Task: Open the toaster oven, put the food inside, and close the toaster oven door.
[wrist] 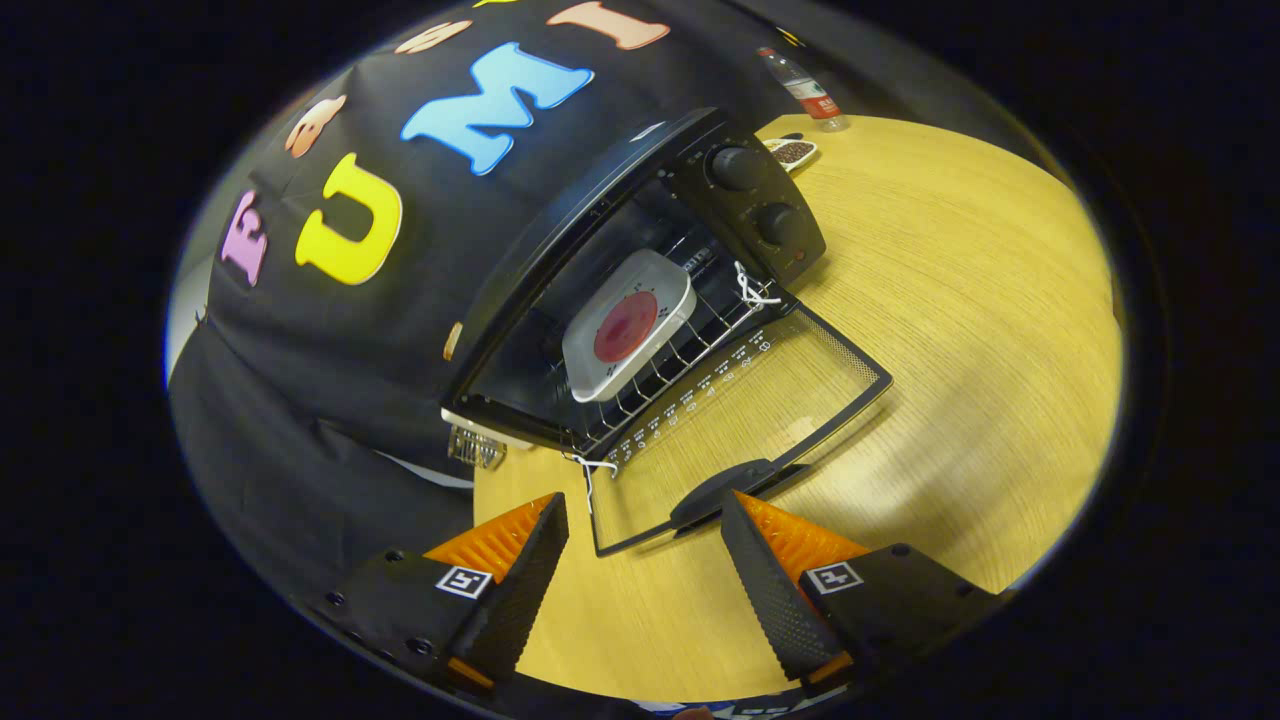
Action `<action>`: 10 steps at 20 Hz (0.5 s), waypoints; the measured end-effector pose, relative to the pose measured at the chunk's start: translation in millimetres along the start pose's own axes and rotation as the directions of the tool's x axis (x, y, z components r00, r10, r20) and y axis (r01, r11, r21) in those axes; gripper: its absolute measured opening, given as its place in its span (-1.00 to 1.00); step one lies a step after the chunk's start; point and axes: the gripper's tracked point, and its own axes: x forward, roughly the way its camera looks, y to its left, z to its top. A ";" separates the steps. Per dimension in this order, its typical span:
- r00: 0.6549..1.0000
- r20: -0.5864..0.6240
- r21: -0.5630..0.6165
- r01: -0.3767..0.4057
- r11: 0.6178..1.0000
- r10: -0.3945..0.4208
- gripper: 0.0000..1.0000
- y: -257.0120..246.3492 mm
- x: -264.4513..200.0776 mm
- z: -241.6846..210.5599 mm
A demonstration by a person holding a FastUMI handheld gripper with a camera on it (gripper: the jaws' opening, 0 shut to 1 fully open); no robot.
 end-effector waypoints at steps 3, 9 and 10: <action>0.999 -0.021 -0.119 0.035 0.992 -0.037 0.95 -7.1 3.2 -10.9; 0.988 -0.080 -0.358 0.095 0.929 -0.131 0.96 -26.5 12.9 -30.4; 0.985 -0.084 -0.392 0.106 0.914 -0.150 0.96 -30.6 14.9 -31.9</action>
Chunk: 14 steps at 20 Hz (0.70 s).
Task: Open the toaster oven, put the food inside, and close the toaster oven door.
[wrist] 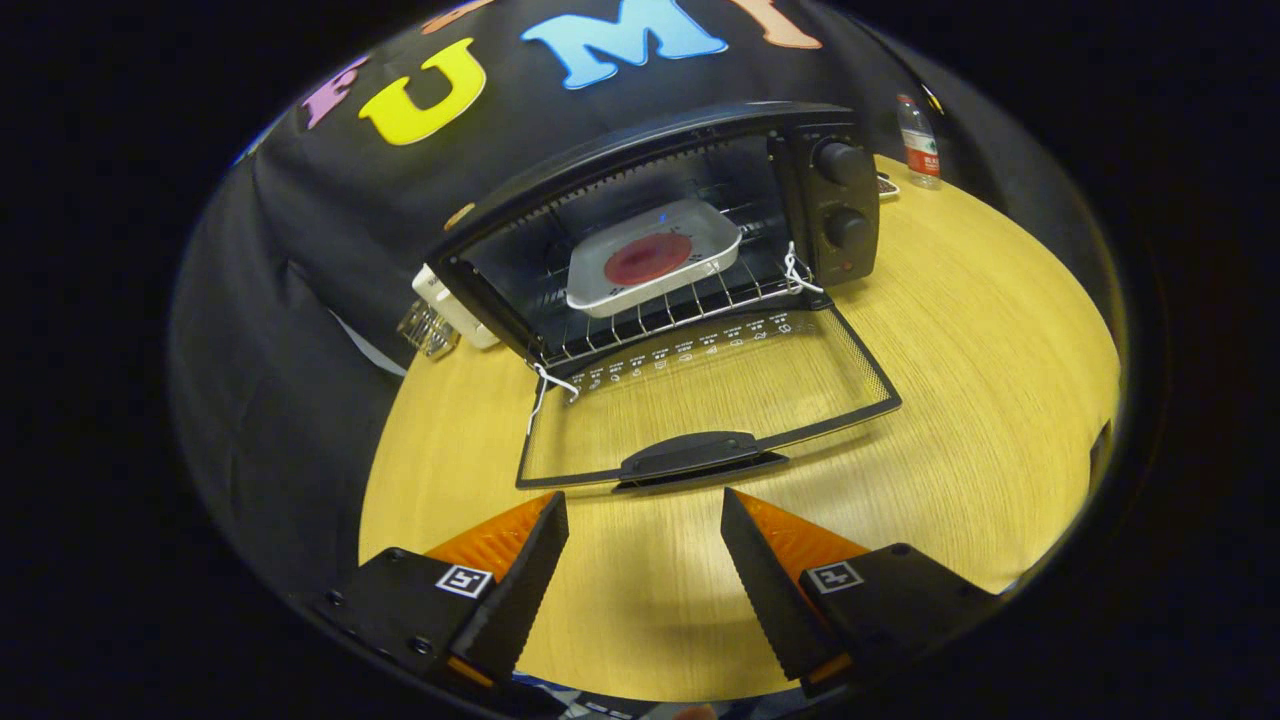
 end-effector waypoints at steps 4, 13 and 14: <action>0.996 -0.033 -0.132 0.073 0.989 -0.078 0.96 -15.5 12.8 -8.9; 0.979 -0.067 -0.214 0.174 0.961 -0.192 0.96 -34.4 34.6 -11.2; 0.978 -0.072 -0.217 0.177 0.960 -0.197 0.95 -33.6 35.7 -12.9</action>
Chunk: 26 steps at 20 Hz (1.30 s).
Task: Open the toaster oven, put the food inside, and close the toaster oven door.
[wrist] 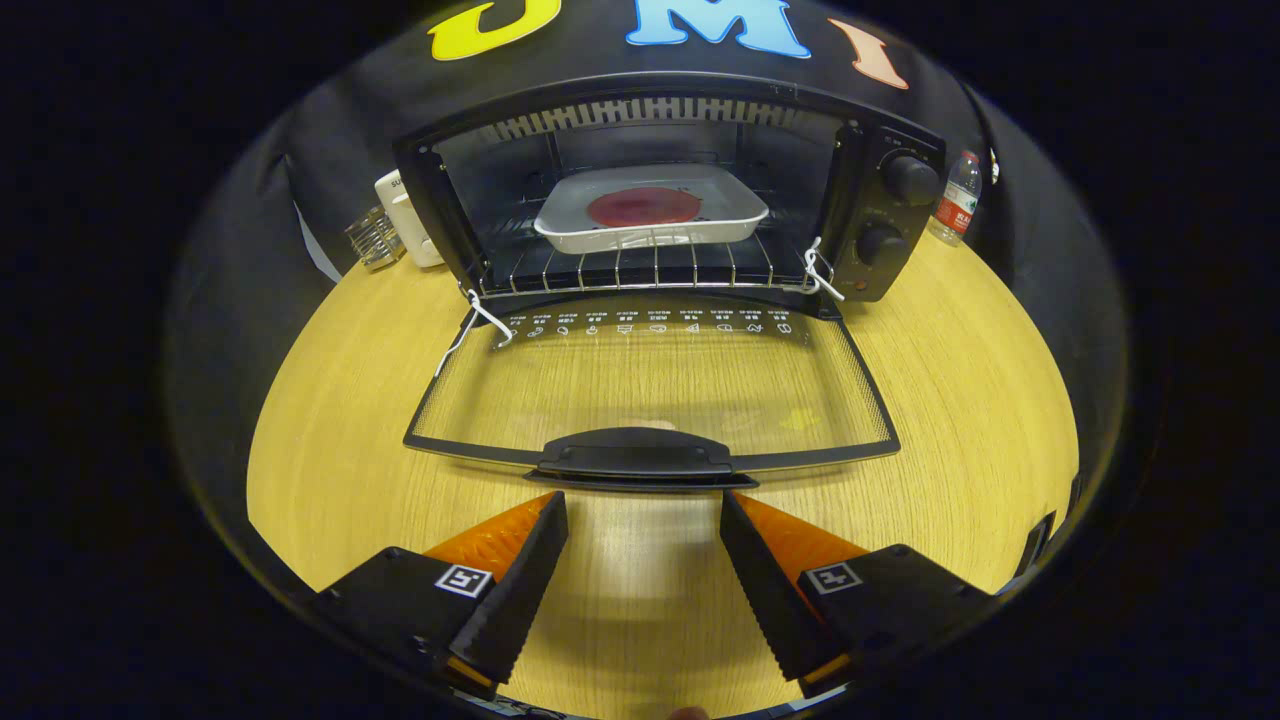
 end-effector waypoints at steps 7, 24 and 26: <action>0.997 0.001 0.003 0.075 0.997 -0.075 0.95 -0.8 7.4 1.2; 0.977 0.209 0.040 0.026 0.999 -0.033 0.95 4.2 -52.3 37.9; 0.964 0.263 0.027 0.030 0.999 -0.036 0.96 3.6 -63.1 51.7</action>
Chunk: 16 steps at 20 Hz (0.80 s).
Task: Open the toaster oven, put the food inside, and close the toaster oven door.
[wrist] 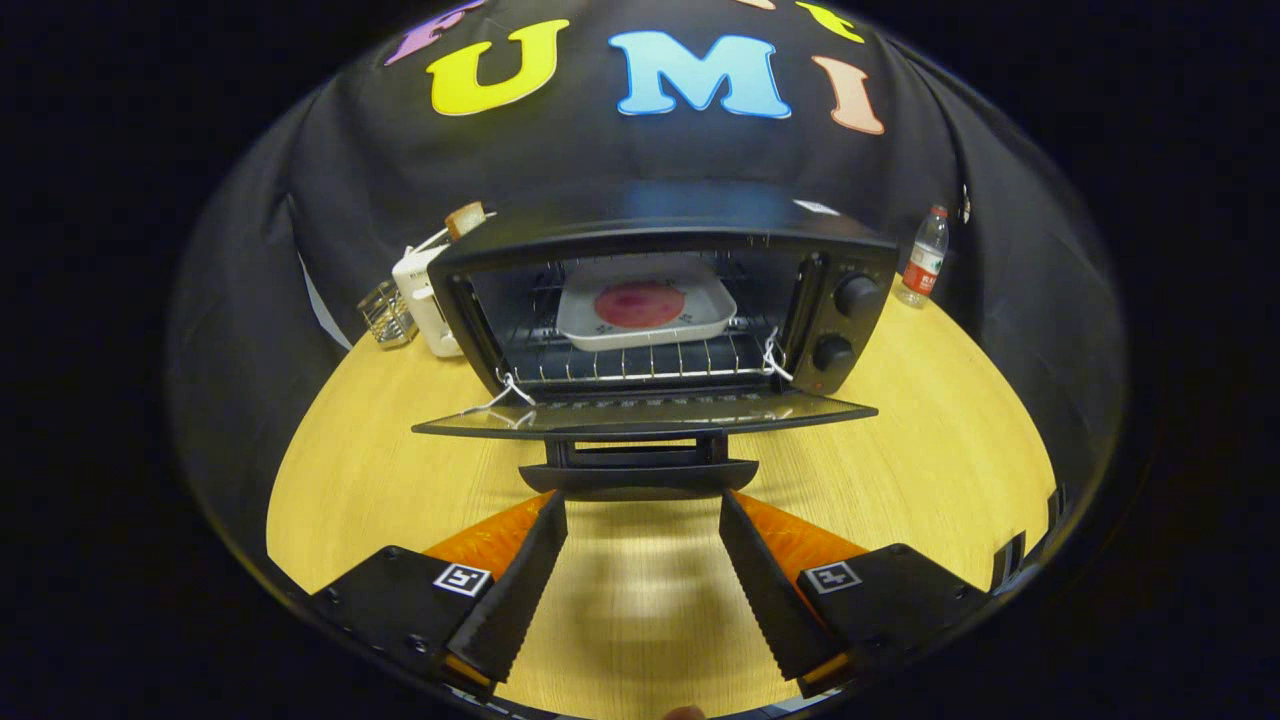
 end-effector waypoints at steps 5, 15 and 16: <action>0.987 0.157 -0.051 0.040 0.998 -0.031 0.96 -8.9 -17.7 48.2; 0.886 0.463 -0.096 0.036 0.995 0.012 0.95 -27.8 -109.4 120.3; 0.876 0.482 -0.100 0.034 0.994 0.019 0.95 -32.6 -120.5 124.1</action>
